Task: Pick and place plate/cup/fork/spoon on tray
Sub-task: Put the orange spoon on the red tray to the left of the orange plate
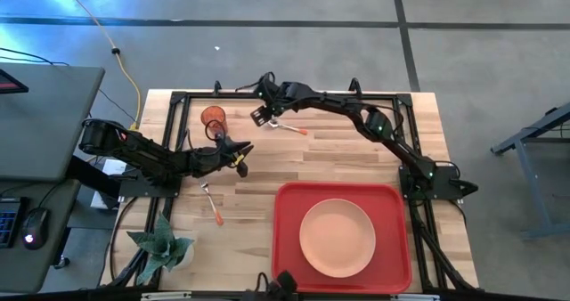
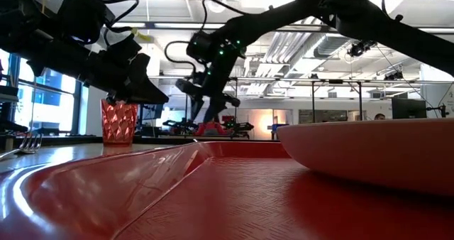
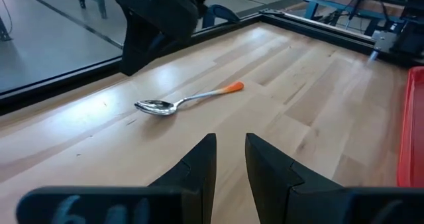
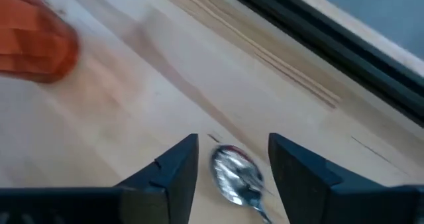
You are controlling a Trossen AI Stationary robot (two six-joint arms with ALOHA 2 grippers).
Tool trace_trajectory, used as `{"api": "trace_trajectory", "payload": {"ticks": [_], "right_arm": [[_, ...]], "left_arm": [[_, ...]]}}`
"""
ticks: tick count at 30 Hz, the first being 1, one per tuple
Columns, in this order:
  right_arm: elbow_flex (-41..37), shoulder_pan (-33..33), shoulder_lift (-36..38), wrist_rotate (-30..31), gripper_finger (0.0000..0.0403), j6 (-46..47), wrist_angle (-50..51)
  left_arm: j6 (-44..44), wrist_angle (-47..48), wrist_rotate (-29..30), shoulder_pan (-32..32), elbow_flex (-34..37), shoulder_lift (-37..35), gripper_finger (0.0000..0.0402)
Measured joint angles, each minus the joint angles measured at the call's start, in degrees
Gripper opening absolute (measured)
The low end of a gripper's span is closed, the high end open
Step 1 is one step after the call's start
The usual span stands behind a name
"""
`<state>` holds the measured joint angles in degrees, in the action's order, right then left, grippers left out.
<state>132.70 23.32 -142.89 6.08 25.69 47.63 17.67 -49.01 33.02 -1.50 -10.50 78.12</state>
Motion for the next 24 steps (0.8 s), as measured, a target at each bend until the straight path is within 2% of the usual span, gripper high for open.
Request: {"api": "trace_trajectory", "payload": {"ticks": [5, 9, 14, 18, 21, 24], "right_arm": [[-0.02, 2.39, -0.02, -11.05, 0.0157, 0.49, 0.35], [-0.02, 3.42, -0.02, -13.60, 0.0143, 1.40, 0.78], [-0.02, 3.97, -0.02, -13.68, 0.0130, -1.22, 3.76], [-0.02, 2.74, 0.47, -13.30, 0.0116, -11.34, 11.96], [-0.03, 0.79, 0.87, -7.76, 0.0102, -17.76, 21.03], [-1.36, -1.34, 0.87, -4.87, 0.0085, -18.69, 21.63]], "left_arm": [[0.03, -0.01, -2.38, 0.00, 0.00, 0.00, 0.0069], [0.01, -0.02, -2.47, 0.00, 0.01, 0.00, 0.0069], [-0.15, 1.20, -2.26, 0.00, 0.00, -0.01, 0.0069], [-0.04, 2.44, -1.58, -0.04, 0.02, -0.01, 0.0069], [0.41, 2.97, -2.08, -0.04, 0.02, -0.01, 0.0069], [1.82, 3.98, -3.43, 0.08, 0.02, -0.01, 0.0069]]}}
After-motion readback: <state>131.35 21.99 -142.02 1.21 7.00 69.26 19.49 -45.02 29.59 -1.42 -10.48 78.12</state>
